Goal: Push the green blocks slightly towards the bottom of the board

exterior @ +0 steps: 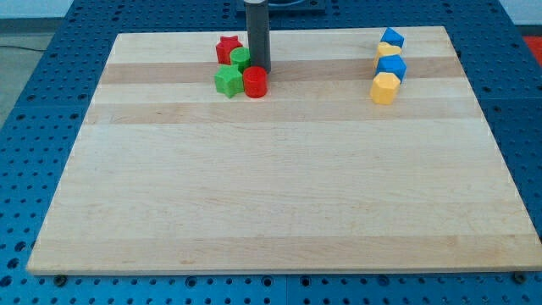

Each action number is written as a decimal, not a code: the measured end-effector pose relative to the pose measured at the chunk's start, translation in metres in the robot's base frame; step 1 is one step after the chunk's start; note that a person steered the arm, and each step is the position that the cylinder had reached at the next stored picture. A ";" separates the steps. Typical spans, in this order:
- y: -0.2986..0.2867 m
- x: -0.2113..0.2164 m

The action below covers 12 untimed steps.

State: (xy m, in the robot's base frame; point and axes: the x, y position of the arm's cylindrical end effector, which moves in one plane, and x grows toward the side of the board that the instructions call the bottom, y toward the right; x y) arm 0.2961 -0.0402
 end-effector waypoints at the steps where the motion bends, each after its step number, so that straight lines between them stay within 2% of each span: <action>1: 0.008 -0.015; 2: 0.003 -0.054; 3: -0.069 -0.035; 4: -0.096 0.008; 5: -0.103 -0.026; 6: -0.078 -0.060; 7: -0.041 -0.038; 8: -0.048 0.021; 9: -0.051 0.019; 10: -0.050 -0.058; 11: -0.008 -0.039; 12: -0.056 0.028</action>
State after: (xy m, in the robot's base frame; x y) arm 0.3241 -0.0961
